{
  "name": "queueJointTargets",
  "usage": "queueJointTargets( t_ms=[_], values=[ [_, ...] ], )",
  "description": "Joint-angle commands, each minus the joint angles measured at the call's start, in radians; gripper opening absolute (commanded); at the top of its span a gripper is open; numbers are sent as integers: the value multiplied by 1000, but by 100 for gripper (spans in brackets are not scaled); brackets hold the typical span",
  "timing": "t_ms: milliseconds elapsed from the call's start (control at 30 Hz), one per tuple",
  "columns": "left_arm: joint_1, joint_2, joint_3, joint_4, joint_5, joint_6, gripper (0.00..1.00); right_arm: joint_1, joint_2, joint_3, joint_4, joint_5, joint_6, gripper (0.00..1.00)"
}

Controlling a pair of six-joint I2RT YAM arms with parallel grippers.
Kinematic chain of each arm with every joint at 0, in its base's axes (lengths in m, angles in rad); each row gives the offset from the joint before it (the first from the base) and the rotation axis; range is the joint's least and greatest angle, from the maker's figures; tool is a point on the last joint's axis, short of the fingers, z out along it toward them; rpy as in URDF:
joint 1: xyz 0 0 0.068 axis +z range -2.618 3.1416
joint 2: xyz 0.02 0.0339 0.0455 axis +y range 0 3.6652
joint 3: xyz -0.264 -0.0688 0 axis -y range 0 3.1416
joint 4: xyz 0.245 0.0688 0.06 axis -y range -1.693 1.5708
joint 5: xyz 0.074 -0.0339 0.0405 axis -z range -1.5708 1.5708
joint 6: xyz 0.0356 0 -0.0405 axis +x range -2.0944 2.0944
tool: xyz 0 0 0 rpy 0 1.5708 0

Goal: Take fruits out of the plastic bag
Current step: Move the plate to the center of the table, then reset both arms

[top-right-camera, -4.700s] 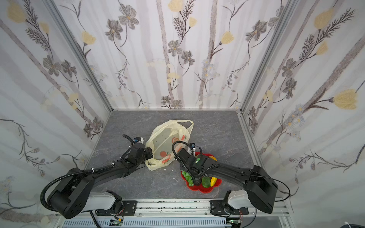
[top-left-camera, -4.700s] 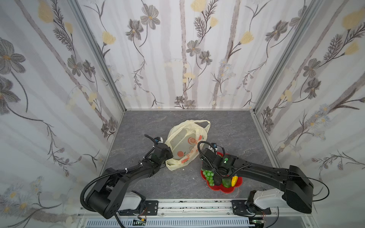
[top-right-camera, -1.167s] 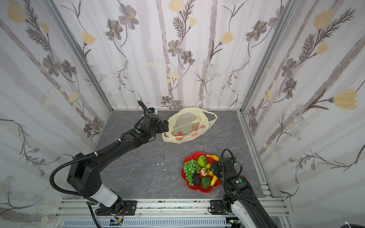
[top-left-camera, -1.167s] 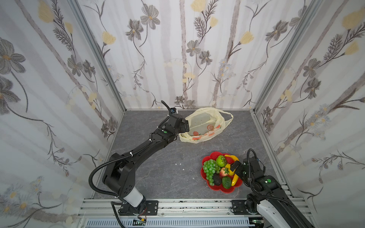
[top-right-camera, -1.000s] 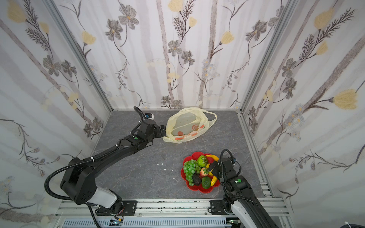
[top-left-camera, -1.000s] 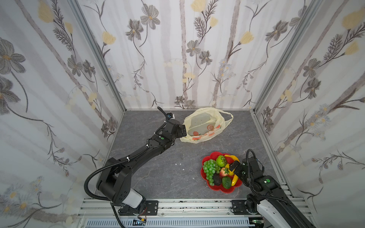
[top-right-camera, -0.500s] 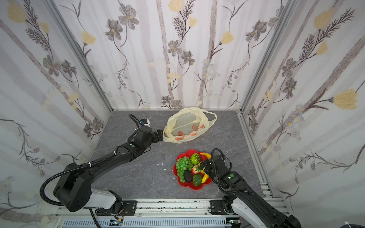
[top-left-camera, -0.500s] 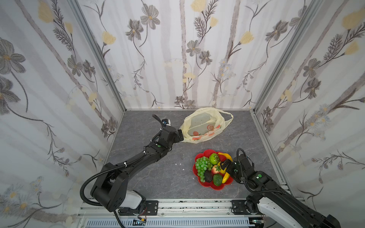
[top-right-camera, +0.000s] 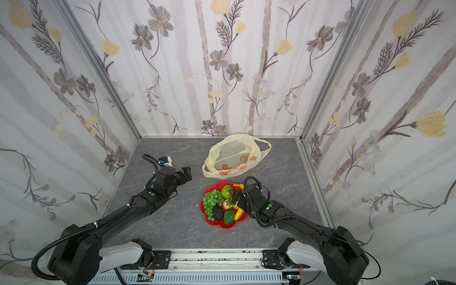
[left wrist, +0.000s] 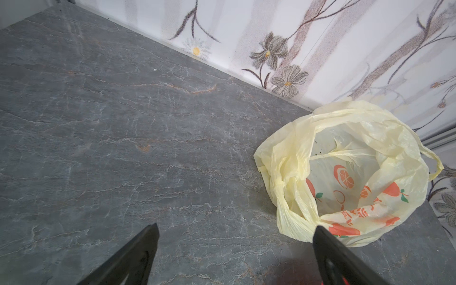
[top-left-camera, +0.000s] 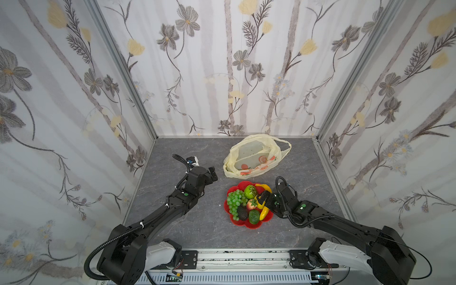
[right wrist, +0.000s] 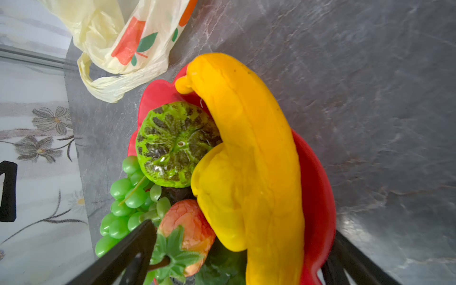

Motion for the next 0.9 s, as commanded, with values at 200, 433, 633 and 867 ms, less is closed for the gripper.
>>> queueJointTargets(
  t_ms=[200,433,633,867],
  values=[
    [13,-23,-31,45,-63,-16,100,15,71,53,5,40,-19,100],
    [14,-24,-40,72,-193,7,100,-22,30,78,-139,132,-121,100],
    [32,-43,-75,134,-382,76,100,-116,-57,165,-267,284,-295,100],
    [110,-20,-169,322,-519,231,100,-311,-177,152,-43,522,-686,100]
  ],
)
